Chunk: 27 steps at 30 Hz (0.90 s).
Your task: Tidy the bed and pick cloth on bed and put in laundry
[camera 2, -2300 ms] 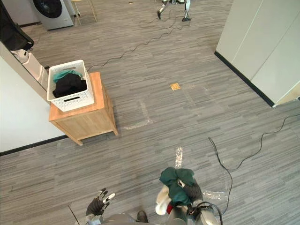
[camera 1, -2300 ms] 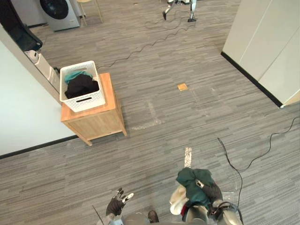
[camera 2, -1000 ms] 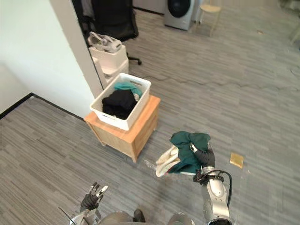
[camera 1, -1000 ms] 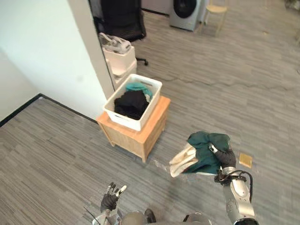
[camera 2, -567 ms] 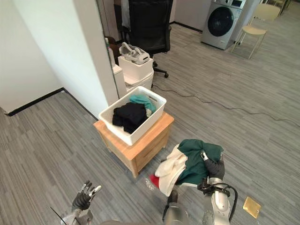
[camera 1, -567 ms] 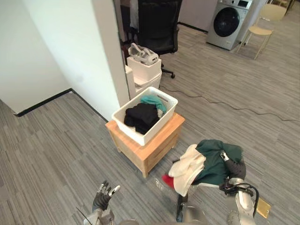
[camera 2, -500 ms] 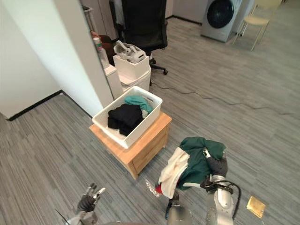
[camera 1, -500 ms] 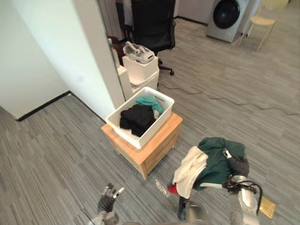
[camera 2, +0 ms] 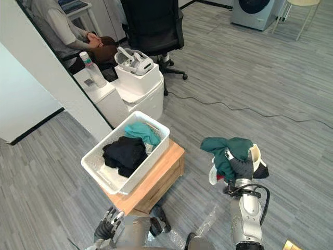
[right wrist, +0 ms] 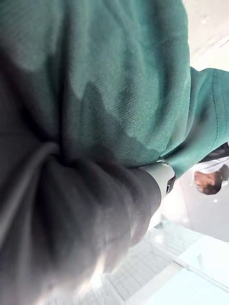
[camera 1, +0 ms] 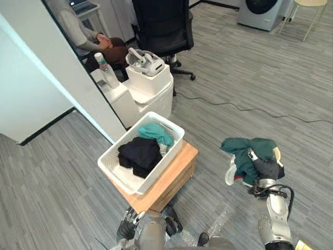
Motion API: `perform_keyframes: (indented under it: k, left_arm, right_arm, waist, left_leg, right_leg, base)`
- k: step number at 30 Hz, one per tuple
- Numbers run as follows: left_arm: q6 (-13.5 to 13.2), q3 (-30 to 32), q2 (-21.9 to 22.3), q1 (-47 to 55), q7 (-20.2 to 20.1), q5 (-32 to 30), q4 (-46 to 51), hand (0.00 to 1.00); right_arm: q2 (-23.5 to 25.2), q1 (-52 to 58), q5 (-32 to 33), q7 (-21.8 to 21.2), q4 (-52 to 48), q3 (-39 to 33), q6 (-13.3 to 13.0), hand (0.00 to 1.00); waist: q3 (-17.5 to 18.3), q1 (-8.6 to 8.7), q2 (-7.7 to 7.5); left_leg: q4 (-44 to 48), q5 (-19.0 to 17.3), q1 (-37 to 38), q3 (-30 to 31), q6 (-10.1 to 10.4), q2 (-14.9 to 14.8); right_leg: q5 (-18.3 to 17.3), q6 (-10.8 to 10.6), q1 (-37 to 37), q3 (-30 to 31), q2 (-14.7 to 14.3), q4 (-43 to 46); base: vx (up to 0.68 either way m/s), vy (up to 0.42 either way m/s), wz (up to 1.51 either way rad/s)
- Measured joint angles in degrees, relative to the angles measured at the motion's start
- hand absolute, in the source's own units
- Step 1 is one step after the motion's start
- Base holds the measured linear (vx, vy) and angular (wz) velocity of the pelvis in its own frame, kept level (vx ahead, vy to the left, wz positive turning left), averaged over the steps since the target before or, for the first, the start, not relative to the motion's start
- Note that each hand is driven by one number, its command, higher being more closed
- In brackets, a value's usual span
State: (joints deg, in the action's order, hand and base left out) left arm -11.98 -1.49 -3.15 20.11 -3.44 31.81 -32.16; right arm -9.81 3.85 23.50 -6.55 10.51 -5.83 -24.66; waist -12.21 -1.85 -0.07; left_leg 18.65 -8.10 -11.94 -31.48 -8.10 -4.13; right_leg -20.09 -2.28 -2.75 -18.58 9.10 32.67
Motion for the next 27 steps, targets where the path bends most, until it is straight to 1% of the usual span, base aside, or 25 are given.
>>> perform_keyframes:
  k: [1, 2, 3, 4, 5, 6, 7, 8, 9, 10, 12, 13, 15, 17, 18, 19, 20, 21, 22, 23, 24, 25, 26, 27]
  left_arm:
    - [-0.03, -0.06, -0.99, -0.75, -0.01, 0.82, -0.03, 0.0]
    - [-0.01, -0.22, -1.44, -1.09, -0.14, 1.5, -0.14, 0.0]
    - [-0.2, -0.22, -1.82, -1.75, -0.25, 2.5, -0.05, 0.0]
    - [-0.19, -0.23, -1.78, -2.01, -0.25, 2.63, -0.13, 0.0]
    - [-0.02, -0.72, -1.71, -2.74, -0.33, 2.64, -0.85, 0.0]
    - [0.13, -1.34, -1.68, -3.15, -0.89, 2.63, -2.03, 0.0]
    - [0.38, -1.59, -1.69, -3.33, -1.45, 2.59, -2.63, 0.0]
    - [0.44, -2.24, -1.89, -3.39, -2.34, 2.32, -3.51, 0.0]
    - [0.47, -2.8, -3.15, -3.1, -3.49, 2.27, -3.62, 0.0]
    - [0.49, -2.66, -3.59, -3.78, -3.94, 2.24, -4.3, 0.0]
    - [0.8, -3.14, -2.37, -2.36, -4.31, 2.19, -4.4, 0.0]
    - [0.9, -3.3, -1.61, -1.34, -4.66, 2.17, -4.54, 0.0]
    - [0.91, -3.3, -1.08, -0.91, -5.36, 2.19, -4.71, 0.0]
    - [0.95, -3.07, -1.01, -1.13, -6.07, 2.25, -5.59, 0.0]
    - [0.87, -2.42, -1.09, -1.21, -7.13, 2.18, -5.68, 0.0]
    - [0.81, -2.06, -1.07, -1.35, -8.11, 1.9, -6.68, 0.0]
    - [0.82, -1.96, -1.03, -1.37, -8.51, 1.73, -6.93, 0.0]
    - [0.67, -2.35, -0.85, -1.3, -9.16, 1.48, -6.53, 0.0]
    - [0.4, -2.64, -1.26, -1.26, -9.21, 1.44, -6.62, 0.0]
    - [0.42, -2.5, -2.27, -1.34, -9.22, 1.38, -6.65, 0.0]
    - [0.88, -2.37, -2.44, -2.69, -9.44, 1.32, -8.24, 0.0]
    - [1.65, -2.67, -2.01, -3.43, -10.3, 1.3, -8.97, 0.0]
    - [2.06, -3.2, -1.92, -4.01, -10.4, 1.25, -9.09, 0.0]
    - [2.77, -3.67, -2.72, -4.88, -10.93, 1.15, -9.03, 0.0]
  right_arm:
    - [0.61, -0.39, -0.21, -0.14, 0.78, -0.01, -0.13, 1.0]
    - [0.8, -0.68, -0.61, -0.15, 1.52, 0.02, -0.33, 1.0]
    - [0.78, -0.9, -1.25, -0.15, 1.95, 0.03, -0.54, 1.0]
    - [0.71, -0.9, -1.67, -0.08, 1.79, 0.15, -0.97, 1.0]
    - [0.67, -0.14, -2.25, 0.47, -0.19, 0.46, -1.63, 1.0]
    - [0.68, 1.41, -2.8, 1.0, -4.11, 1.04, -1.79, 1.0]
    - [0.72, 2.43, -3.22, 1.55, -6.51, 1.31, -1.93, 1.0]
    - [1.03, 4.05, -4.17, 2.55, -10.33, 1.32, -2.71, 1.0]
    - [1.69, 5.02, -5.13, 3.83, -12.33, 1.17, -3.79, 1.0]
    - [1.56, 4.9, -5.21, 4.14, -12.27, 0.89, -4.24, 1.0]
    - [0.37, 2.98, -5.95, 4.59, -11.85, 0.85, -4.28, 1.0]
    - [0.13, 2.15, -5.95, 4.64, -11.85, 0.73, -4.93, 1.0]
    - [0.08, 1.88, -6.07, 5.04, -11.86, -0.83, -6.36, 1.0]
    - [0.0, 0.9, -6.15, 4.99, -11.92, -2.41, -6.45, 1.0]
    - [-0.58, -0.61, -6.17, 5.01, -12.16, -4.02, -6.47, 1.0]
    - [-1.97, -1.57, -6.32, 5.05, -12.77, -5.15, -6.42, 1.0]
    - [-2.73, -1.81, -6.39, 5.04, -13.63, -5.56, -6.35, 1.0]
    - [-4.1, -2.7, -6.41, 5.0, -15.54, -6.32, -6.34, 1.0]
    - [-4.81, -4.03, -7.13, 4.48, -17.14, -6.3, -6.36, 1.0]
    - [-4.63, -4.47, -7.33, 3.97, -18.15, -6.32, -6.37, 1.0]
    - [-5.58, -5.97, -8.03, 3.78, -19.24, -7.39, -6.4, 1.0]
    - [-6.0, -7.98, -8.37, 3.91, -19.24, -7.66, -5.89, 1.0]
    - [-6.06, -9.07, -8.48, 3.93, -19.17, -7.97, -5.7, 1.0]
    - [-5.48, -10.5, -9.12, 4.01, -18.43, -7.76, -4.51, 1.0]
  waist:
    - [-0.21, 1.2, 0.18]
    - [-0.35, 1.3, 0.29]
    - [-0.64, 1.4, 0.66]
    - [-0.71, 1.34, 0.84]
    - [-0.89, 1.63, 1.24]
    - [-0.63, 2.57, 1.1]
    - [-0.34, 3.16, 0.91]
    - [0.1, 4.41, 0.09]
    - [1.28, 4.26, -2.18]
    - [1.26, 4.04, -2.22]
    - [2.53, 1.8, 0.39]
    - [2.86, 1.4, 1.25]
    - [2.95, 1.42, 1.5]
    - [2.81, 1.55, 1.23]
    - [2.76, 2.62, 1.12]
    - [2.8, 3.19, 1.35]
    - [2.85, 3.31, 1.79]
    - [3.08, 3.37, 3.39]
    - [4.0, 4.86, 2.54]
    - [4.98, 5.38, 0.6]
    - [5.04, 5.74, 0.93]
    - [4.81, 5.3, 1.03]
    - [4.59, 5.35, 1.48]
    - [4.19, 4.14, 0.25]
  left_leg:
    - [-0.71, 0.17, 1.03, 2.84, 0.01, 0.76]
    - [-1.08, 0.32, 1.73, 4.7, 0.24, 0.89]
    - [-2.19, 0.84, 3.7, 8.09, 1.04, 0.88]
    - [-2.84, 1.11, 4.65, 10.11, 1.46, 0.87]
    - [-4.1, 1.62, 6.12, 14.76, 2.25, 1.2]
    - [-5.16, 2.19, 6.75, 20.01, 3.15, 2.33]
    - [-5.63, 2.6, 6.67, 22.72, 3.77, 3.03]
    - [-6.38, 3.44, 6.41, 28.12, 5.04, 4.92]
    - [-6.68, 4.2, 5.66, 31.46, 6.32, 7.21]
    - [-6.65, 4.39, 5.5, 33.45, 7.03, 7.44]
    - [-9.83, 6.5, 5.7, 35.46, 10.13, 4.19]
    - [-11.83, 7.58, 5.8, 35.58, 11.48, 2.75]
    - [-13.59, 8.35, 5.6, 34.39, 12.53, 0.84]
    - [-12.3, 7.95, 5.06, 27.68, 12.27, -0.99]
    - [-4.42, 5.72, 3.15, 19.36, 9.22, -2.48]
    - [4.25, 3.6, 2.86, 11.87, 6.14, -4.56]
    - [6.84, 2.78, 2.79, 9.05, 5.8, -5.59]
    - [8.56, 3.9, 0.76, 5.92, 4.73, -6.29]
    - [0.39, 6.4, 2.34, 9.21, 6.49, -2.99]
    - [-4.53, 6.34, 4.15, 10.56, 6.17, -0.57]
    - [2.06, 0.3, 5.3, 6.73, 4.85, -3.02]
    - [-2.87, -0.56, 9.18, 5.88, 8.68, -3.22]
    - [-6.67, -0.33, 10.69, 6.36, 8.75, -2.29]
    - [-12.1, 3.33, 12.78, 6.66, 9.45, -0.03]
  right_leg:
    - [1.7, 0.83, -3.17, -0.84, 1.38, 8.21]
    - [0.57, 0.95, -3.44, -0.34, 1.02, 9.4]
    - [-1.04, 1.59, -3.36, 0.4, -0.2, 8.59]
    - [-1.55, 1.8, -3.44, 1.04, -0.89, 7.56]
    - [-1.62, 1.89, -3.8, 4.29, -2.33, 5.09]
    - [-1.58, 1.95, -5.01, 9.45, -3.19, 3.22]
    - [-1.48, 1.93, -5.63, 11.91, -3.2, 2.18]
    - [-0.07, 1.07, -5.54, 17.4, -2.73, -2.08]
    - [6.84, -0.25, -5.32, 21.91, -1.25, -8.7]
    - [6.69, -3.28, -4.92, 21.08, -0.97, -8.18]
    - [8.32, -0.79, -2.94, 16.76, -3.55, -12.65]
    - [8.83, 0.05, -2.45, 14.98, -4.43, -13.94]
    - [9.05, 0.41, -1.71, 11.91, -4.99, -14.91]
    - [9.32, 1.46, -0.56, 8.75, -4.31, -15.74]
    - [9.36, 1.7, 0.73, 5.86, -3.32, -16.34]
    - [9.36, 1.69, 2.34, 3.48, -2.39, -16.37]
    - [9.35, 1.69, 2.74, 2.36, -2.32, -15.69]
    - [9.45, 2.11, 2.33, 1.32, -2.96, -13.45]
    - [9.18, 4.29, 1.94, 3.09, -3.99, -17.26]
    - [11.04, 4.62, 2.02, 3.29, -2.85, -20.94]
    - [12.69, 2.31, 2.89, -0.54, -2.39, -21.73]
    - [12.86, 2.29, 2.53, -1.91, -2.45, -20.97]
    - [12.84, 2.25, 2.5, -2.49, -2.4, -20.65]
    - [13.92, 1.88, 2.43, -2.42, -1.06, -20.7]
  base:
    - [0.47, 0.052, 1.02]
    - [0.47, -0.034, 1.41]
    - [0.34, -0.094, 1.18]
    - [0.34, -0.167, 1.67]
    - [0.24, -0.203, 1.97]
    - [0.2, -0.227, 2.19]
    - [0.17, -0.278, 2.5]
    - [0.19, -0.401, 2.43]
    - [0.16, -0.345, 2.24]
    - [0.15, -0.415, 1.57]
    - [0.08, -0.35, 0.79]
    - [0.03, -0.251, 0.47]
    - [0.01, -0.204, 0.69]
    - [0.0, -0.105, 0.83]
    - [0.0, -0.05, 1.14]
    - [0.0, -0.054, 1.16]
    - [-0.04, -0.023, 1.14]
    - [-0.09, 0.015, 1.22]
    - [-0.12, 0.01, 1.29]
    - [-0.11, 0.018, 1.49]
    - [-0.08, 0.041, 1.27]
    - [-0.07, 0.088, 1.14]
    - [-0.1, 0.15, 0.57]
    - [-0.12, 0.126, 0.34]
